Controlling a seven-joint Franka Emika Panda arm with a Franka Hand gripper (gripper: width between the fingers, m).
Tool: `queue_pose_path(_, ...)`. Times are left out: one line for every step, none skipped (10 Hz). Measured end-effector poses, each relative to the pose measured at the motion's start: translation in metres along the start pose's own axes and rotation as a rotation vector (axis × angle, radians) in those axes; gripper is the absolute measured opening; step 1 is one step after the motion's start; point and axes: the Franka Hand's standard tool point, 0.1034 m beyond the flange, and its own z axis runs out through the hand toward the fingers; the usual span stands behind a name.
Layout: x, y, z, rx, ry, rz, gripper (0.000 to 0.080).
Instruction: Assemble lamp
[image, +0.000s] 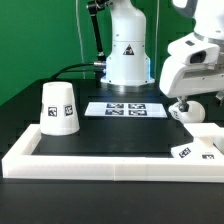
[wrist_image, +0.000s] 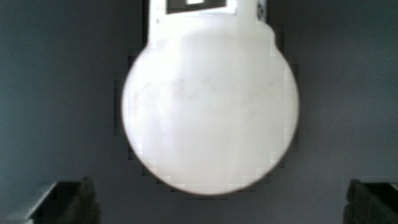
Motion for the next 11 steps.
queue_pose_path(-0.007,-0.002,0.003,0.008,-0.069,-0.003,0.0699)
queue_pose_path(-0.006,0.000,0.006,0.014,-0.116,-0.002,0.0699)
queue_pose_path(-0.009,0.001,0.008,0.010,-0.179,-0.013,0.0699)
queue_pose_path(-0.012,0.003,0.010,0.002,-0.240,-0.016,0.0699)
queue_pose_path(-0.015,0.004,0.013,-0.003,-0.307,0.004,0.0699)
queue_pose_path(-0.018,0.005,0.016,0.000,-0.356,0.009,0.0699)
queue_pose_path(-0.022,0.004,0.018,0.004,-0.423,0.018,0.0699)
queue_pose_path(-0.022,0.004,0.021,0.004,-0.457,0.032,0.0699)
queue_pose_path(-0.028,0.003,0.026,0.011,-0.553,0.031,0.0699)
queue_pose_path(-0.025,0.003,0.030,0.015,-0.587,0.032,0.0699)
queue_pose_path(-0.025,0.003,0.033,0.016,-0.595,0.032,0.0699)
